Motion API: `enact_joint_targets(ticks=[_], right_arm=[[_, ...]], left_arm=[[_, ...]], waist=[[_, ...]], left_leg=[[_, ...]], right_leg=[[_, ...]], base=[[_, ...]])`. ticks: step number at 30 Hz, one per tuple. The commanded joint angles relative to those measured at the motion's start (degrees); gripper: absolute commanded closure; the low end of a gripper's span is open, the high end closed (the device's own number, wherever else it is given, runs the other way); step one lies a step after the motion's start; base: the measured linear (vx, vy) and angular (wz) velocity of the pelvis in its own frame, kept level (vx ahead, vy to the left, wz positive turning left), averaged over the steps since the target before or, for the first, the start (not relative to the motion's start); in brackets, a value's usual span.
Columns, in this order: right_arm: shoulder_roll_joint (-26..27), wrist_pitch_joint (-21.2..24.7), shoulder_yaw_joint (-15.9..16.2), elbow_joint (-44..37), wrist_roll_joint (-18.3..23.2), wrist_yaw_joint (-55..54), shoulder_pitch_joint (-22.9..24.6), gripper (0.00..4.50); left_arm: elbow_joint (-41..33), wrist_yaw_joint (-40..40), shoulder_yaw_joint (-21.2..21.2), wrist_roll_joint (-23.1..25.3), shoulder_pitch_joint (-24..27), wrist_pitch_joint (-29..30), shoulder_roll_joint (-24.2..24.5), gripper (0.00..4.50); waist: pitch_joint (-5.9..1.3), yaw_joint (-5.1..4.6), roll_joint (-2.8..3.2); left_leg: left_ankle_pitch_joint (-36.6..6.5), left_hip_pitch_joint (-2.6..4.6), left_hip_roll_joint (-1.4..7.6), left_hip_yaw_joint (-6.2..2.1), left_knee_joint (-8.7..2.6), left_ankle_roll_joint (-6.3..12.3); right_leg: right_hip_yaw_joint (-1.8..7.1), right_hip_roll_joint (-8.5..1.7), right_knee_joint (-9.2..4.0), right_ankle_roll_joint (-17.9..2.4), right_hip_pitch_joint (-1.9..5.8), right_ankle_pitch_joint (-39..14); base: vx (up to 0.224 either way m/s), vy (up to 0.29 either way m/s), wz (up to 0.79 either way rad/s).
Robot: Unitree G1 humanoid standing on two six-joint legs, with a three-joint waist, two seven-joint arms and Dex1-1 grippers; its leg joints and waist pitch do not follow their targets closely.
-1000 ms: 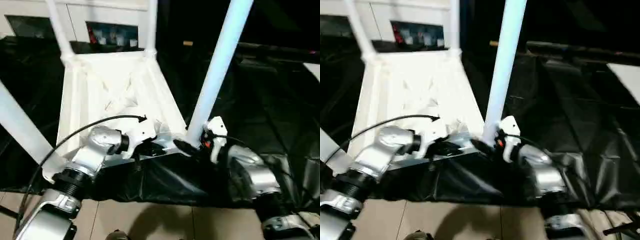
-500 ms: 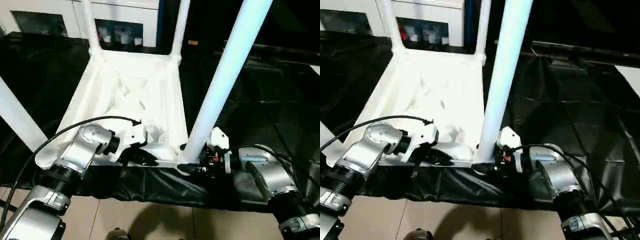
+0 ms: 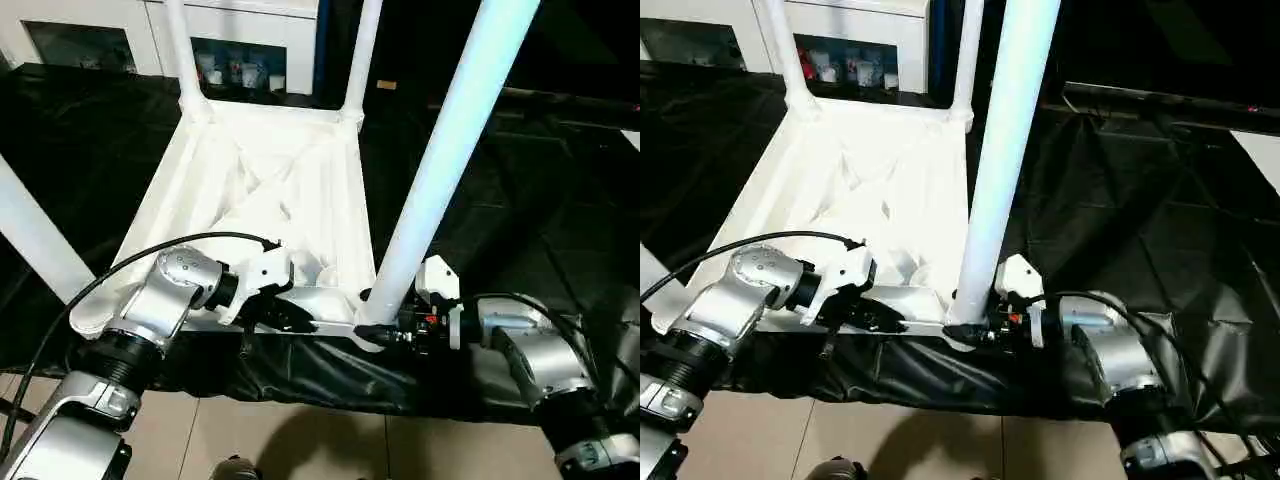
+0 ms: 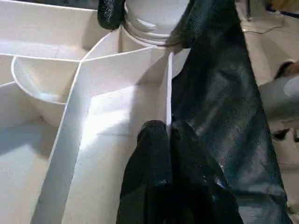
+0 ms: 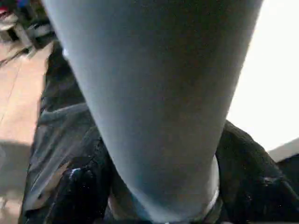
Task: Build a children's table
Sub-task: Rotate leg to tighten
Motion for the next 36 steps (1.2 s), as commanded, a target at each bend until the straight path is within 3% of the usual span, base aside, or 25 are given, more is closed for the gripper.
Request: enact_joint_targets(ticks=[1,3,5,6,8,12,13,17,23,25,26,28,29,33,36], right_arm=[[4.1,3.0,1.0,3.6,-1.1,-7.7,-0.8,1.86],[7.0,4.8,-1.0,5.5,-1.2,-14.3,-1.9,1.87],[10.8,5.8,-2.9,7.3,-1.1,-21.2,-2.7,1.87],[13.2,5.4,-3.3,8.2,-1.6,-25.0,-3.2,1.87],[15.6,4.7,-3.3,8.8,-2.0,-28.1,-3.6,1.87],[18.4,2.6,-2.6,9.8,-3.5,-31.5,-4.3,1.87],[19.0,1.0,-2.1,10.0,-4.1,-31.7,-4.5,1.32],[18.8,1.8,-2.8,8.8,-2.8,-29.9,-4.3,1.01],[12.2,-0.9,-0.2,5.4,-4.3,-21.6,-2.2,0.70],[9.5,-1.0,0.3,3.5,-3.0,-15.1,-1.3,0.70],[8.9,-1.0,0.5,3.2,-2.9,-14.0,-1.2,0.70],[6.4,-1.1,1.5,1.8,-2.4,-8.6,-0.5,0.70],[5.0,-1.1,2.1,1.2,-2.2,-5.7,-0.2,0.70],[0.3,-0.3,4.2,-0.2,-1.1,3.7,0.2,0.70],[-1.5,0.3,5.0,-0.6,-0.9,7.7,0.1,0.94]], left_arm=[[1.0,6.9,-1.1,0.5,-0.2,1.8,-4.9,4.50],[1.8,12.1,-0.1,1.2,-0.6,2.4,-7.1,4.50],[2.3,18.3,0.8,2.2,-1.3,3.9,-9.7,4.50],[2.3,21.9,1.4,2.7,-1.6,5.0,-11.6,4.50],[1.9,24.8,1.8,3.0,-1.7,5.9,-13.5,4.50],[0.2,25.6,1.2,3.5,-0.9,6.1,-15.0,4.50],[-0.6,24.9,0.5,3.7,-0.4,5.6,-15.1,4.50],[-1.4,22.1,-0.2,3.3,0.3,4.7,-14.2,4.50],[-3.9,11.9,-1.6,1.6,2.4,2.2,-9.0,4.50],[-3.5,9.3,-1.7,1.2,2.4,1.5,-7.5,4.50],[-3.4,8.9,-1.7,1.1,2.4,1.3,-7.3,4.50],[-2.3,7.2,-1.5,0.9,1.9,0.3,-6.6,4.50],[-1.7,6.1,-1.4,0.8,1.6,-0.4,-6.2,4.50],[-0.1,3.0,-1.4,0.6,0.2,-1.1,-5.0,4.50],[1.1,1.1,-1.6,0.7,-0.7,-2.2,-4.1,4.50]], waist=[[-2.04,-0.47,0.44],[-2.09,-0.65,0.43],[-2.08,-1.02,0.40],[-2.03,-1.41,0.70],[-1.99,-1.76,0.58],[-2.13,-1.87,0.65],[-2.30,-1.97,0.59],[-2.36,-2.13,0.77],[-2.83,-2.17,0.83],[-3.22,-1.96,0.79],[-3.55,-1.88,0.66],[-3.59,-1.75,0.67],[-3.60,-1.65,0.70],[-3.23,-1.13,0.57],[-3.06,-0.62,0.53]], left_leg=[[-18.6,0.60,2.48,-0.77,-4.34,0.72],[-20.1,0.93,2.51,-1.17,-4.52,-0.58],[-19.9,0.54,2.51,-1.40,-4.77,-0.91],[-20.4,0.58,2.47,-1.34,-4.82,-1.31],[-21.1,0.77,2.41,-1.30,-4.74,-1.33],[-20.5,0.49,2.30,-1.32,-4.73,-0.07],[-19.5,0.17,2.34,-1.36,-4.76,0.03],[-18.2,0.04,2.32,-1.10,-4.75,0.41],[-15.0,-0.26,2.35,-0.77,-4.36,1.72],[-11.6,-0.25,2.19,-0.56,-3.87,2.83],[-8.5,-0.31,2.10,-0.42,-3.45,3.93],[-5.2,-0.31,1.98,-0.22,-3.10,5.70],[-4.9,-0.22,1.97,-0.20,-2.99,6.15],[-6.5,-0.20,2.13,-0.05,-2.99,7.14],[-9.6,-0.12,2.40,-0.15,-3.22,5.62]], right_leg=[[2.95,-4.69,-5.35,-9.9,1.70,-23.3],[2.97,-5.02,-5.95,-7.9,1.47,-28.9],[2.80,-4.91,-5.90,-7.2,1.64,-28.7],[2.84,-4.85,-5.95,-7.2,1.32,-28.7],[2.87,-4.91,-6.29,-6.7,1.12,-29.7],[2.99,-5.06,-6.61,-5.5,1.08,-30.4],[3.00,-5.04,-6.34,-5.8,1.36,-28.7],[3.02,-4.60,-5.84,-7.0,1.41,-23.7],[3.04,-4.42,-5.03,-9.1,1.93,-16.4],[3.01,-4.28,-4.37,-10.5,2.25,-11.0],[2.95,-4.01,-3.64,-11.6,2.56,-5.4],[2.82,-3.78,-3.02,-13.4,2.63,1.2],[2.77,-3.79,-2.92,-13.8,2.61,2.1],[2.59,-3.84,-3.26,-14.4,2.73,-1.4],[2.63,-4.17,-3.72,-13.4,2.58,-7.7]], base=[[0.000,0.000,0.00],[-0.025,0.000,-0.01],[0.000,0.000,0.00],[0.000,0.000,0.00],[0.000,0.000,0.00],[0.000,0.000,0.00],[0.000,0.000,0.00],[0.000,0.000,0.00],[0.000,0.000,0.00],[0.029,-0.006,0.01],[0.059,-0.009,0.02],[0.039,-0.003,0.01],[0.000,0.000,0.00],[0.000,0.000,0.00],[0.000,0.000,0.00]])
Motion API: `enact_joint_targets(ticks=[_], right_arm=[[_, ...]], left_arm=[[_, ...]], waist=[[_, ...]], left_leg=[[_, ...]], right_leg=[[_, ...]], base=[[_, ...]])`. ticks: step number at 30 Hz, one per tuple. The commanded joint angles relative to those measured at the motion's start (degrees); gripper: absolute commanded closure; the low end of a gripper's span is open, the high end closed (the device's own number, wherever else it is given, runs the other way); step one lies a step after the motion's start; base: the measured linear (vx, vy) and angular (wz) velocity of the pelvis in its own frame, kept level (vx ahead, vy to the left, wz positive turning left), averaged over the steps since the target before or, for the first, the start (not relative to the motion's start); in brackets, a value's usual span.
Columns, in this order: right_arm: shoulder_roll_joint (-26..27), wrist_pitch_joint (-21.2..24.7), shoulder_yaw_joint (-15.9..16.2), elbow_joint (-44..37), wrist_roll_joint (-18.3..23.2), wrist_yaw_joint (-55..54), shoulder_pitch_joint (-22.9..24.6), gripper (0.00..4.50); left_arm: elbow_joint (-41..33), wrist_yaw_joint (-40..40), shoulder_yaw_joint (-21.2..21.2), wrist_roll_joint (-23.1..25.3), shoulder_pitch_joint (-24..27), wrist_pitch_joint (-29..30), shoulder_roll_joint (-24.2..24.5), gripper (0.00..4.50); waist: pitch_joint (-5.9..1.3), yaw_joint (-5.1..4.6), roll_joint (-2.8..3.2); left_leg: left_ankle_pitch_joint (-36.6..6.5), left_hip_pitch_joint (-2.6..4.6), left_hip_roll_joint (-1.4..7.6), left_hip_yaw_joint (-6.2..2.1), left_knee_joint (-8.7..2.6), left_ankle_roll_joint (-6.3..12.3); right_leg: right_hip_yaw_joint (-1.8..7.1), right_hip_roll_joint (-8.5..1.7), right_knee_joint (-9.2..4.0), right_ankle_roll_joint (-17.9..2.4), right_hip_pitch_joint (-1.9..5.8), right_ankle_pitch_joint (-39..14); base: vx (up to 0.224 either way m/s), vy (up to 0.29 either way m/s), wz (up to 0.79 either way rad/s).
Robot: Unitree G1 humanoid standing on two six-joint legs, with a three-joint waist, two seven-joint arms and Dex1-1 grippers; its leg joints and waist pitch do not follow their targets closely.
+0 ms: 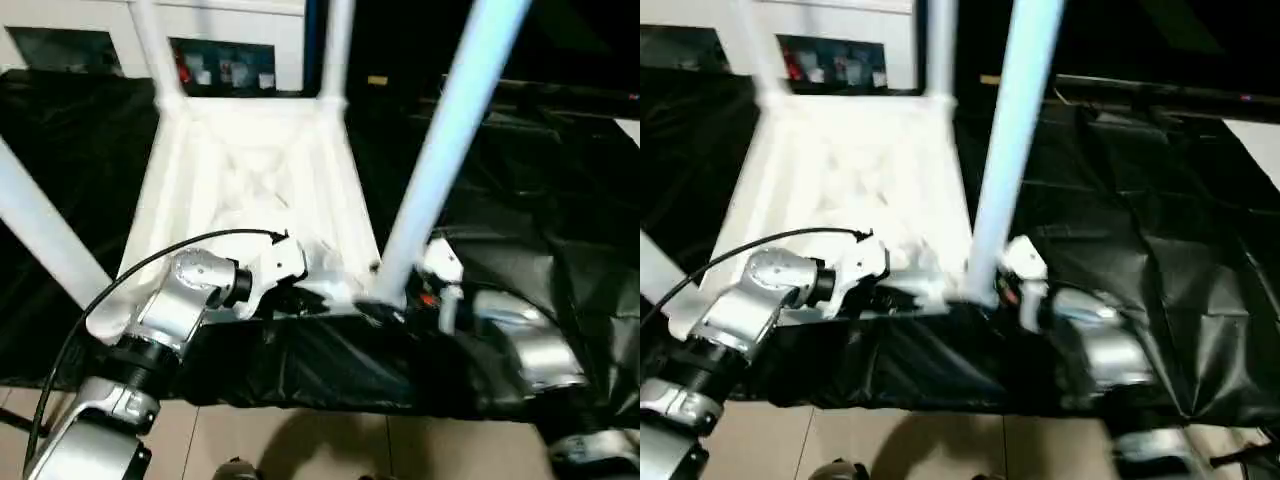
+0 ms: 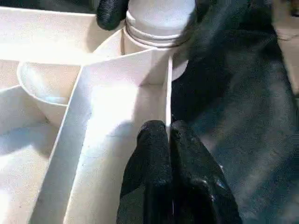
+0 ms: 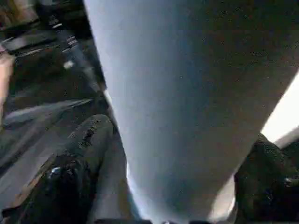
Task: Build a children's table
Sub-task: Rotate leg to tighten
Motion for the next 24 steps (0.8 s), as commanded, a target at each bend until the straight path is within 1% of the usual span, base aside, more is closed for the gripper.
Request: enact_joint_targets(ticks=[1,3,4,6,8,9,12,15,17,19,20,21,22,23,24], right_arm=[[0.1,1.7,5.6,-0.8,0.1,6.6,1.0,0.94],[-0.6,1.9,6.2,-1.0,0.2,8.4,0.8,1.11],[-0.8,2.0,6.3,-1.0,0.2,8.8,0.7,1.20],[-1.0,2.2,6.6,-1.0,0.4,9.6,0.6,1.34],[-1.2,2.6,6.9,-1.0,0.7,10.7,0.5,1.59],[-1.3,2.9,7.1,-1.2,0.9,11.3,0.5,1.68],[-1.1,3.2,7.0,-1.2,0.9,12.0,0.6,1.81],[-0.6,3.8,6.9,-1.1,1.3,11.6,0.8,1.89],[-0.2,4.0,6.8,-1.1,1.5,10.9,1.1,1.91],[1.7,3.9,5.4,0.3,1.2,6.8,0.8,1.91],[3.8,3.2,4.0,2.1,0.5,1.9,0.1,1.91],[4.5,2.7,3.5,2.8,0.2,0.2,-0.1,1.92],[5.8,3.1,2.7,4.1,-0.1,-3.1,-0.7,1.92],[6.2,3.2,2.4,4.4,-0.2,-4.0,-0.9,1.93],[8.2,3.5,1.3,6.1,-0.8,-8.9,-1.7,1.93]], left_arm=[[1.4,-1.9,-2.7,-1.1,-0.9,-1.3,-1.2,4.50],[2.3,-3.2,-2.7,-0.8,-1.4,-2.0,-0.7,4.50],[2.6,-3.5,-2.7,-0.7,-1.5,-2.1,-0.5,4.50],[2.9,-4.1,-2.7,-0.7,-1.6,-2.3,-0.2,4.50],[3.4,-4.7,-2.8,-0.7,-1.8,-2.6,0.1,4.50],[3.7,-5.0,-2.8,-0.7,-1.9,-2.7,0.2,4.50],[4.3,-5.4,-2.7,-1.0,-2.0,-2.9,0.3,4.50],[3.9,-4.9,-2.2,-1.5,-1.4,-2.6,-0.1,4.50],[3.7,-4.1,-1.9,-1.7,-1.1,-2.4,-0.5,4.50],[3.5,-0.9,-1.2,-1.3,-0.9,-1.4,-1.4,4.50],[3.2,1.8,-0.5,-1.2,-0.8,0.0,-2.3,4.50],[3.1,2.5,-0.3,-1.2,-0.8,0.7,-2.6,4.50],[2.8,4.3,-0.1,-0.9,-0.7,1.1,-3.1,4.50],[2.7,4.7,0.0,-0.8,-0.7,1.2,-3.3,4.50],[2.1,7.0,0.3,-0.5,-0.4,2.1,-4.0,4.50]], waist=[[-2.90,0.14,-0.26],[-2.87,0.26,-0.21],[-2.95,0.39,-0.30],[-3.00,0.66,-0.38],[-3.08,0.73,-0.58],[-3.09,0.75,-0.56],[-3.07,0.80,-0.59],[-2.96,0.78,-0.56],[-2.97,0.78,-0.65],[-2.96,0.73,-0.57],[-2.75,0.58,-0.54],[-2.55,0.41,-0.61],[-2.48,0.34,-0.59],[-2.15,0.02,-0.46],[-2.04,-0.12,-0.60]], left_leg=[[-10.2,0.14,2.46,-0.21,-3.28,4.66],[-10.7,0.25,2.54,-0.26,-3.34,4.15],[-10.4,0.34,2.53,-0.23,-3.27,4.08],[-9.2,0.28,2.52,-0.22,-3.18,4.15],[-8.3,0.20,2.44,-0.19,-3.07,4.52],[-8.1,0.19,2.45,-0.18,-3.04,4.63],[-7.7,0.19,2.44,-0.16,-2.99,4.93],[-8.8,0.19,2.47,-0.20,-3.11,4.43],[-8.7,0.18,2.45,-0.20,-3.11,4.30],[-8.7,0.18,2.48,-0.23,-3.17,4.11],[-9.9,0.19,2.46,-0.28,-3.39,3.52],[-12.2,0.19,2.37,-0.42,-3.62,2.76],[-13.1,0.26,2.38,-0.50,-3.77,2.26],[-15.6,0.31,2.42,-0.77,-4.13,1.33],[-16.6,0.36,2.40,-0.91,-4.22,0.81]], right_leg=[[2.69,-4.13,-3.66,-13.0,2.85,-9.6],[2.74,-4.19,-3.72,-12.8,2.71,-10.6],[2.77,-4.17,-3.64,-12.8,2.69,-10.2],[2.78,-4.19,-3.39,-13.2,2.71,-8.3],[2.73,-4.12,-3.18,-13.4,2.80,-7.1],[2.72,-4.12,-3.13,-13.5,2.78,-6.7],[2.65,-4.08,-3.08,-13.8,2.74,-6.3],[2.67,-4.19,-3.30,-13.5,2.73,-8.4],[2.70,-4.19,-3.32,-13.2,2.75,-8.7],[2.71,-4.24,-3.35,-13.1,2.69,-9.2],[2.74,-4.30,-3.64,-12.7,2.54,-11.2],[2.75,-4.51,-4.16,-11.8,2.48,-15.7],[2.76,-4.61,-4.41,-11.2,2.46,-18.3],[2.74,-4.74,-5.04,-9.8,2.20,-24.0],[2.74,-4.83,-5.26,-9.0,2.11,-26.5]], base=[[0.000,0.000,0.00],[0.000,0.000,0.00],[0.000,0.000,0.00],[0.000,0.000,0.00],[0.000,0.000,0.00],[0.000,0.000,0.00],[0.000,0.000,0.00],[0.000,0.000,0.00],[0.000,0.000,0.00],[0.000,0.000,0.00],[0.000,0.000,0.00],[0.000,0.000,0.00],[0.000,0.000,0.00],[-0.057,-0.005,-0.05],[-0.057,-0.005,-0.05]])
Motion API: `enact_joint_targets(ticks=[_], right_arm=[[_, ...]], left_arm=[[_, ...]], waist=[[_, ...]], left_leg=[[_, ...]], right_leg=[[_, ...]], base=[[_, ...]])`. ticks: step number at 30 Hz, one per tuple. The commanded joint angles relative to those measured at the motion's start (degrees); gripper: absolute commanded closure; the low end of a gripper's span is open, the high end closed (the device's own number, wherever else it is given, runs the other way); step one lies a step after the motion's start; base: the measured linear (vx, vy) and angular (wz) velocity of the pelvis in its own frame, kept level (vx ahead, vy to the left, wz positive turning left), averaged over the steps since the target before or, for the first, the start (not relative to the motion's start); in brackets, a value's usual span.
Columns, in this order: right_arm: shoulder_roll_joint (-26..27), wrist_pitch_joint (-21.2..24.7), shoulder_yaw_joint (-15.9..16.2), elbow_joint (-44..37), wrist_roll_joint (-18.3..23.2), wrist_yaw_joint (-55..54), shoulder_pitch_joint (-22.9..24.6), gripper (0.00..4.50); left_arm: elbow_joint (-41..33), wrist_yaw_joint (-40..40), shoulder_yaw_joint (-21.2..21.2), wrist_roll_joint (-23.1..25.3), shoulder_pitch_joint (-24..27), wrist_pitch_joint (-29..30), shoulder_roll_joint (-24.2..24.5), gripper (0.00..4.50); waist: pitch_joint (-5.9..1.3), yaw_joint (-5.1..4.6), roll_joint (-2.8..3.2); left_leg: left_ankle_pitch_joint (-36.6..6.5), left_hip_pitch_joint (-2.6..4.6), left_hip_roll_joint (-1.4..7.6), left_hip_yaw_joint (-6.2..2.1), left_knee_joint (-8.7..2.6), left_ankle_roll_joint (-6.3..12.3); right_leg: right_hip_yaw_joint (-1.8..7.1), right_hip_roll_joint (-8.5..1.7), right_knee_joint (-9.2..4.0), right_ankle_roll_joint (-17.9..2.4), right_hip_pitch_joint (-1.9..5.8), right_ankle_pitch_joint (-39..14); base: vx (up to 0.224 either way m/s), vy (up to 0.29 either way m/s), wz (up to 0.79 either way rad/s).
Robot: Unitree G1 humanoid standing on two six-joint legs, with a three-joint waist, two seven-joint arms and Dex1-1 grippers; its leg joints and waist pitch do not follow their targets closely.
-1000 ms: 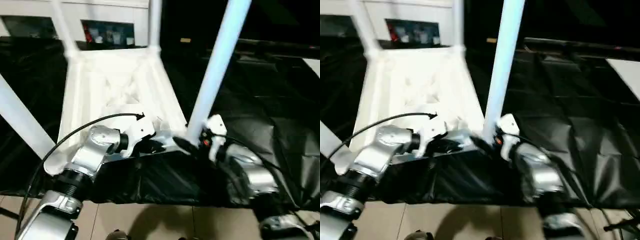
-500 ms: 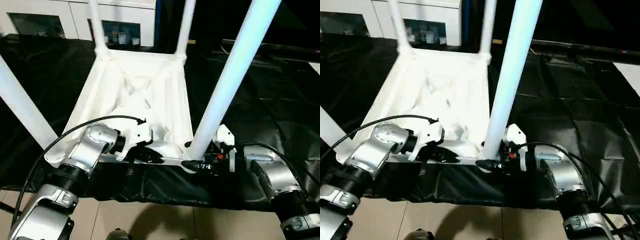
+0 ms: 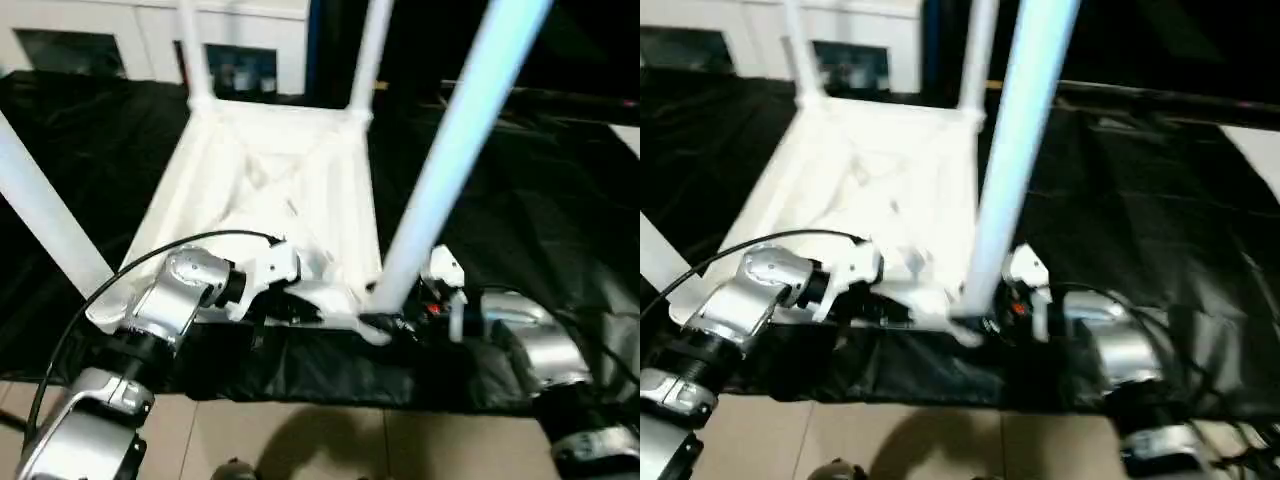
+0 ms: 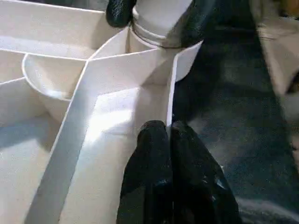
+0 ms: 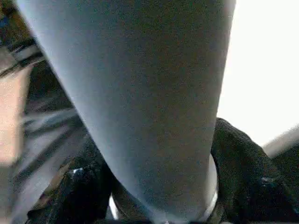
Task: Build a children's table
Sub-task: Rotate leg to tighten
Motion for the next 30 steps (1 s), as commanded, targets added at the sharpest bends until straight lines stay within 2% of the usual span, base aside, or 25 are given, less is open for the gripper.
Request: enact_joint_targets(ticks=[1,2,4,5,7,9,11,12,13,14,15,16,18,19,20,21,23,25,27,30], right_arm=[[5.5,1.5,3.1,3.3,-1.9,-7.0,-1.0,1.93],[7.4,1.6,2.3,4.9,-2.6,-11.8,-1.8,1.93],[12.1,0.9,0.9,8.8,-4.3,-22.8,-3.6,1.94],[12.5,1.0,0.7,9.1,-4.4,-23.7,-3.7,1.94],[14.8,0.6,-0.1,10.4,-5.0,-28.4,-4.4,1.94],[16.6,-0.6,-0.5,11.5,-6.2,-33.8,-5.1,1.94],[17.4,-2.7,-0.2,11.1,-7.3,-35.2,-4.9,1.94],[17.8,-3.9,-0.1,11.0,-7.8,-35.5,-4.7,1.38],[17.7,-4.6,-0.2,10.4,-7.7,-35.0,-4.4,1.38],[17.6,-4.3,-0.5,9.9,-7.1,-34.4,-4.2,1.24],[17.5,-3.9,-1.0,9.4,-6.3,-33.8,-4.0,1.12],[17.4,-3.7,-1.1,9.2,-6.2,-33.7,-4.0,1.03],[16.5,-3.7,-0.6,8.4,-6.4,-33.1,-3.7,0.87],[14.7,-3.7,0.3,7.3,-6.4,-30.6,-3.1,0.77],[14.5,-3.7,0.4,7.1,-6.4,-30.4,-3.1,0.65],[12.0,-3.6,1.3,6.0,-5.9,-25.5,-2.4,0.65],[10.4,-3.8,2.0,5.5,-5.8,-22.5,-2.0,0.65],[8.5,-4.5,2.8,4.9,-5.7,-18.6,-1.5,0.65],[4.9,-4.6,4.1,2.9,-5.3,-10.6,-0.4,0.65],[3.0,-4.4,4.8,1.6,-4.6,-6.4,0.1,0.65]], left_arm=[[-1.0,6.8,-0.8,-0.1,0.5,1.9,-4.8,4.50],[-1.7,9.8,-0.3,0.5,0.6,2.8,-5.8,4.50],[-4.4,15.9,0.3,1.6,1.8,5.5,-8.8,4.50],[-4.8,16.5,0.3,1.7,2.0,5.8,-9.2,4.50],[-6.6,18.9,0.2,1.9,3.0,7.3,-11.1,4.50],[-8.3,20.7,0.1,1.9,4.1,8.1,-12.9,4.50],[-9.6,21.7,-0.7,2.0,5.2,8.6,-14.2,4.50],[-10.2,22.2,-1.1,2.1,5.7,9.0,-14.8,4.50],[-10.6,22.3,-1.5,2.1,6.2,9.3,-15.1,4.50],[-10.6,22.1,-1.6,2.1,6.2,9.2,-15.1,4.50],[-10.9,22.0,-1.7,2.2,6.5,9.4,-15.1,4.50],[-10.9,21.9,-1.8,2.2,6.5,9.4,-15.0,4.50],[-11.1,21.3,-2.0,2.4,6.6,9.4,-14.6,4.50],[-10.7,20.3,-1.8,2.2,6.3,8.7,-13.8,4.50],[-10.6,20.2,-1.8,2.1,6.2,8.7,-13.7,4.50],[-9.8,18.2,-1.9,1.9,5.7,7.6,-12.4,4.50],[-9.4,16.9,-1.8,1.6,5.3,7.0,-11.7,4.50],[-9.2,15.2,-1.7,1.3,5.1,6.7,-10.9,4.50],[-8.2,11.2,-2.0,1.0,4.4,5.1,-8.9,4.50],[-7.5,9.2,-2.2,0.8,4.0,4.1,-8.0,4.50]], waist=[[-2.13,-0.48,-0.17],[-2.16,-0.63,-0.10],[-2.03,-1.63,0.09],[-1.89,-2.00,0.03],[-1.85,-2.32,0.00],[-1.83,-2.30,0.13],[-1.79,-2.44,0.08],[-1.95,-2.37,0.19],[-2.23,-2.33,0.41],[-2.19,-2.37,0.38],[-2.29,-2.19,0.56],[-2.29,-2.19,0.56],[-2.54,-2.10,0.69],[-2.73,-1.94,0.88],[-2.79,-1.81,0.80],[-2.71,-1.71,0.91],[-2.89,-1.62,0.75],[-3.00,-1.46,0.77],[-3.14,-1.23,0.88],[-3.09,-1.00,0.85]], left_leg=[[-17.7,-0.13,2.36,-1.22,-4.54,0.28],[-18.1,-0.09,2.35,-1.39,-4.60,-0.07],[-19.5,-0.01,2.44,-1.70,-4.83,-1.28],[-20.0,-0.10,2.38,-1.73,-4.95,-1.38],[-21.5,0.10,2.23,-1.79,-4.88,-0.82],[-21.9,0.49,2.22,-1.58,-4.78,-0.16],[-21.3,0.05,2.26,-1.59,-5.02,-0.01],[-21.1,0.11,2.30,-1.50,-4.99,0.16],[-19.7,0.17,2.31,-1.30,-4.89,0.55],[-18.9,0.04,2.32,-1.16,-4.88,0.69],[-17.7,0.17,2.23,-0.82,-4.77,1.39],[-17.7,0.17,2.23,-0.82,-4.77,1.39],[-15.5,-0.06,2.19,-0.61,-4.57,2.30],[-14.8,0.19,2.14,-0.44,-4.34,2.67],[-14.6,0.39,2.12,-0.27,-4.17,3.02],[-14.5,0.61,2.08,0.01,-3.98,3.60],[-12.8,-0.12,1.95,-0.04,-3.89,4.35],[-10.8,-0.34,2.01,-0.06,-3.84,4.93],[-10.3,-0.22,1.99,-0.04,-3.65,5.41],[-10.4,-0.20,2.10,-0.11,-3.72,5.87]], right_leg=[[2.67,-4.99,-5.76,-7.9,1.96,-29.9],[2.57,-5.10,-5.99,-7.3,2.02,-31.2],[2.43,-5.14,-6.15,-6.5,1.66,-32.9],[2.35,-5.04,-6.33,-6.4,1.59,-33.3],[2.30,-4.98,-6.83,-5.5,1.36,-34.5],[2.55,-4.94,-7.10,-5.6,0.89,-33.8],[2.47,-4.71,-6.81,-5.8,1.15,-31.7],[2.57,-4.70,-6.73,-5.8,1.15,-30.3],[2.73,-4.59,-6.48,-6.5,1.24,-26.9],[2.81,-4.39,-6.31,-6.9,1.23,-25.1],[2.99,-4.17,-5.96,-8.0,1.25,-21.0],[2.99,-4.17,-5.96,-8.0,1.25,-21.0],[3.03,-4.02,-5.52,-8.9,1.57,-17.0],[3.05,-3.97,-5.46,-9.5,1.52,-15.6],[3.07,-3.88,-5.49,-9.7,1.43,-14.8],[3.19,-3.79,-5.52,-10.5,1.11,-13.8],[2.99,-3.86,-5.25,-10.6,1.87,-13.2],[2.84,-3.86,-4.99,-10.9,2.02,-11.6],[2.78,-3.79,-4.83,-11.1,2.13,-10.6],[2.70,-3.85,-4.91,-11.4,2.21,-11.0]], base=[[-0.061,0.000,-0.08],[-0.060,0.010,-0.11],[-0.058,0.013,-0.11],[0.000,0.000,0.00],[0.000,0.000,0.00],[0.000,0.000,0.00],[0.000,0.000,0.00],[0.000,0.000,0.00],[0.000,0.000,0.00],[0.000,0.000,0.00],[0.000,0.000,0.00],[0.000,0.000,0.00],[0.000,0.000,0.00],[0.000,0.000,0.00],[0.050,-0.024,0.14],[0.050,-0.024,0.14],[0.000,0.000,0.00],[0.000,0.000,0.00],[0.000,0.000,0.00],[0.000,0.000,0.00]])
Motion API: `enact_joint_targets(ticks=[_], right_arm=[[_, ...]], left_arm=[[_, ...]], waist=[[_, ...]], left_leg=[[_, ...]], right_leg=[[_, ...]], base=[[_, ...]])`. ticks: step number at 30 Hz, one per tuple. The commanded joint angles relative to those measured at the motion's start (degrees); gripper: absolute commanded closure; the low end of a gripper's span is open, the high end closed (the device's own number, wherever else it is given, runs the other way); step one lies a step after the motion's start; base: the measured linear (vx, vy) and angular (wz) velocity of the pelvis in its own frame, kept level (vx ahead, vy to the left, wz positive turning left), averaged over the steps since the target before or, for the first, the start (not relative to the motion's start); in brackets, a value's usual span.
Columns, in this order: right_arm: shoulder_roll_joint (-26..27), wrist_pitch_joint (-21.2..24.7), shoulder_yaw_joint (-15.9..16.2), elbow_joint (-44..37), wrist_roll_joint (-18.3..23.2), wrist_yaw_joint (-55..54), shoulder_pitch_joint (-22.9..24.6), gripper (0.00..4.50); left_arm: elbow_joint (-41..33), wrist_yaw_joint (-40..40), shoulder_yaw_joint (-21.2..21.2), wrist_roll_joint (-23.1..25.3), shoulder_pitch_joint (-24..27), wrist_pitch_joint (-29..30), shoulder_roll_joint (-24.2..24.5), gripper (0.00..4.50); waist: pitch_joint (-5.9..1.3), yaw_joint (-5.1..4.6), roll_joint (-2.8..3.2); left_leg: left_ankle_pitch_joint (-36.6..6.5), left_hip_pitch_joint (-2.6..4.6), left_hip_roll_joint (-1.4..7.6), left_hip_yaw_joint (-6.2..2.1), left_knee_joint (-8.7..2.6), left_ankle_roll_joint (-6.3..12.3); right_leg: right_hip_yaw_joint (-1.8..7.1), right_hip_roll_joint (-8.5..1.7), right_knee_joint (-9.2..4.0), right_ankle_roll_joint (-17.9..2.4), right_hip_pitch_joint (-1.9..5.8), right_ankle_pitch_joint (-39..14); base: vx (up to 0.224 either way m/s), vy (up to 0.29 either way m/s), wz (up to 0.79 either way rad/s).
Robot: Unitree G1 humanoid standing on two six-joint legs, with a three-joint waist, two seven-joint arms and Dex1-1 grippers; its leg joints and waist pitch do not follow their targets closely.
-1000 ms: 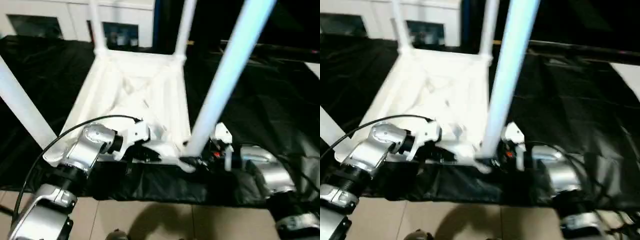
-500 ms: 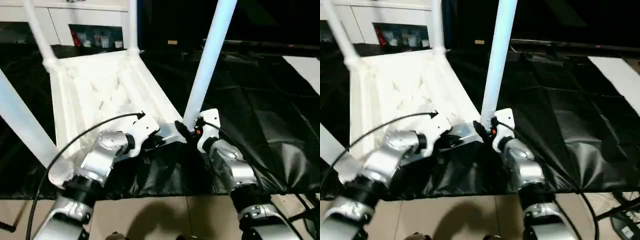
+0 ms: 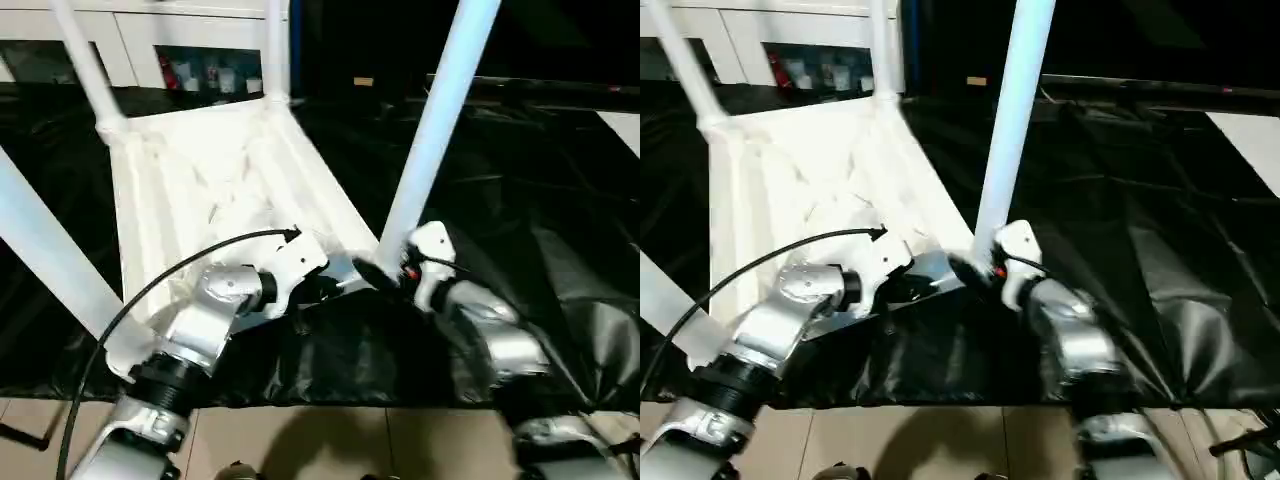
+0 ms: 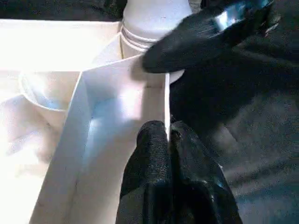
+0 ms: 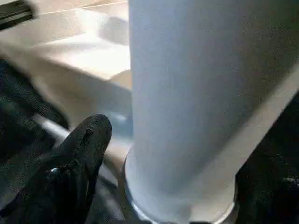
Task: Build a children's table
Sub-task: Rotate leg to tighten
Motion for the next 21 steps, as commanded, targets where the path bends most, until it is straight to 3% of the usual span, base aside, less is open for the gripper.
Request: enact_joint_targets(ticks=[1,8,10,11,16,21], right_arm=[[-0.4,1.6,6.7,-1.6,1.3,10.3,2.0,0.65],[-5.0,3.3,9.5,-5.7,3.4,22.7,3.1,0.65],[-5.4,3.8,9.9,-6.3,3.5,24.1,3.3,0.79],[-5.8,4.2,10.3,-6.9,3.8,25.2,3.5,0.88],[-6.3,5.8,10.9,-7.8,4.5,27.6,3.8,1.20],[-6.8,7.1,11.2,-8.5,4.9,29.2,4.0,1.60]], left_arm=[[1.8,-4.3,-3.6,-2.3,-0.9,-2.8,-1.3,4.50],[3.9,-11.3,-5.0,-2.8,-2.4,-5.2,1.9,4.50],[4.7,-12.2,-5.0,-2.7,-2.8,-5.8,2.3,4.50],[5.8,-13.0,-4.8,-2.6,-3.4,-6.3,2.6,4.50],[8.0,-14.6,-4.6,-2.5,-4.6,-7.5,3.2,4.50],[8.8,-15.9,-4.7,-2.9,-5.2,-7.9,3.6,4.50]], waist=[[-2.64,-0.09,-0.42],[-2.74,0.57,-0.68],[-2.79,0.69,-0.63],[-2.80,0.72,-1.00],[-2.74,1.19,-0.91],[-2.86,1.53,-1.00]], left_leg=[[-10.6,-0.04,2.21,-0.38,-3.34,5.82],[-10.3,0.02,2.42,-0.19,-3.10,6.10],[-9.9,-0.03,2.48,-0.23,-3.08,6.10],[-9.5,-0.02,2.47,-0.15,-2.99,6.16],[-10.0,0.09,2.53,-0.22,-3.10,5.53],[-8.8,0.09,2.54,-0.18,-2.96,5.66]], right_leg=[[2.62,-3.81,-3.59,-11.7,2.52,-12.3],[2.46,-3.84,-3.29,-12.9,2.62,-11.5],[2.47,-3.90,-3.13,-13.0,2.65,-11.3],[2.46,-3.90,-3.11,-13.3,2.62,-10.8],[2.46,-4.05,-3.20,-12.8,2.55,-12.6],[2.45,-4.04,-2.91,-13.3,2.64,-10.6]], base=[[0.000,0.000,0.00],[0.000,0.000,0.00],[0.000,0.000,0.00],[0.000,0.000,0.00],[0.000,0.000,0.00],[0.000,0.000,0.00]])
